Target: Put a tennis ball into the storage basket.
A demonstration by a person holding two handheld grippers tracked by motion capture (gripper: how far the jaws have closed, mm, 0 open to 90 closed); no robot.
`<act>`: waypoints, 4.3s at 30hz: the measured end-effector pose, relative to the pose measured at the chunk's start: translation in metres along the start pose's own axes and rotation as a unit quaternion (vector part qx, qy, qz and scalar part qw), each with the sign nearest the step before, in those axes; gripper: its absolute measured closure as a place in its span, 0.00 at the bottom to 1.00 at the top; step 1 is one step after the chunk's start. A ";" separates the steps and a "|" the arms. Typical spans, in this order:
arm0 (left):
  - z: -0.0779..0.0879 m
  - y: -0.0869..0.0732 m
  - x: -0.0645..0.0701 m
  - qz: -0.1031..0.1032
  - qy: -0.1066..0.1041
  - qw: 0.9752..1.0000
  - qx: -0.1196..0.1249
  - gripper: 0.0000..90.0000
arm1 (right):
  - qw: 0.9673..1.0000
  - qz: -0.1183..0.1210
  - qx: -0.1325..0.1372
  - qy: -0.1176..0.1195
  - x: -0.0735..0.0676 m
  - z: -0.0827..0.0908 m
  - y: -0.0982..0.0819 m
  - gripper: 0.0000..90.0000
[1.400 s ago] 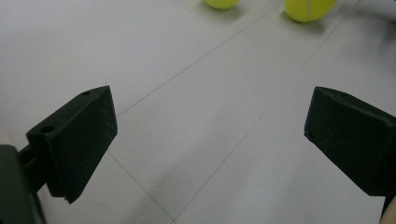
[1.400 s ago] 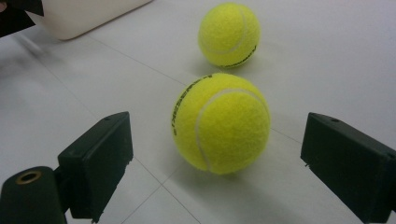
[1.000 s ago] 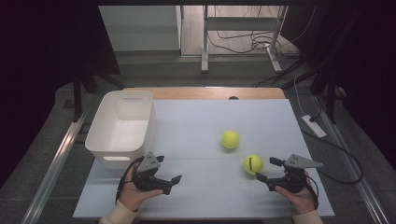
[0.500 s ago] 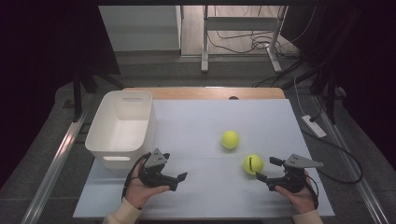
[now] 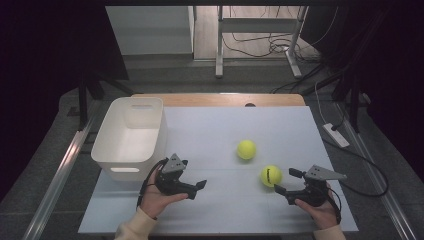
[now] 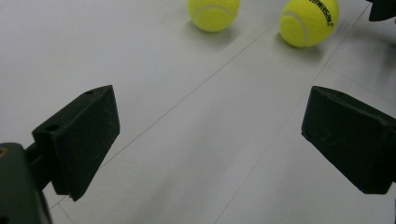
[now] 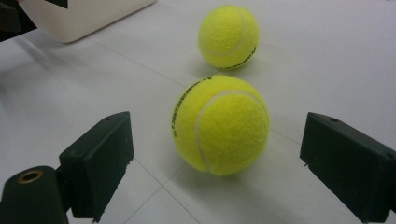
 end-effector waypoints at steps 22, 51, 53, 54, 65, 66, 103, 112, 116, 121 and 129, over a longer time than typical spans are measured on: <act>-0.015 0.010 0.003 -0.003 -0.014 1.000 -0.011 0.06 | 1.000 0.001 -0.001 -0.001 0.000 0.000 0.000 0.11; -0.047 0.039 0.004 0.003 -0.037 0.999 -0.019 0.07 | 1.000 0.001 0.002 0.001 -0.002 0.000 0.000 0.11; -0.049 0.040 0.004 0.006 -0.040 0.999 -0.019 0.07 | 1.000 0.001 0.001 0.000 -0.001 0.000 0.000 0.11; -0.050 0.041 0.003 0.007 -0.040 0.999 -0.021 0.07 | 1.000 0.000 0.001 0.000 -0.001 0.001 0.000 0.11; -0.056 0.053 0.001 0.001 -0.040 0.999 -0.026 0.07 | 1.000 0.002 0.001 0.000 -0.001 0.000 0.000 0.11; -0.056 0.054 0.001 0.000 -0.040 0.999 -0.025 0.07 | 1.000 0.002 0.001 0.000 -0.001 0.000 0.000 0.11; -0.094 0.077 0.002 -0.009 -0.052 0.998 -0.036 0.07 | 1.000 0.001 -0.002 -0.002 -0.001 -0.001 -0.001 0.11; -0.100 0.076 -0.004 -0.009 -0.047 0.998 -0.042 0.07 | 1.000 0.002 -0.003 -0.003 -0.001 -0.001 -0.002 0.11; -0.103 0.079 -0.005 -0.007 -0.047 0.998 -0.044 0.07 | 1.000 0.003 -0.003 -0.003 -0.001 -0.001 -0.002 0.11; -0.106 0.082 -0.005 -0.014 -0.048 0.998 -0.049 0.07 | 1.000 0.002 -0.003 -0.003 -0.001 -0.001 -0.002 0.11; -0.114 0.086 -0.003 -0.015 -0.051 0.997 -0.051 0.07 | 1.000 0.003 -0.005 -0.004 -0.001 -0.001 -0.002 0.11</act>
Point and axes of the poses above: each handheld gripper's, and its own axes: z roughly backward along the jaws, y roughly out of its top, x roughly to its right, the point moved 8 cm from there along -z, roughly forward along the jaws
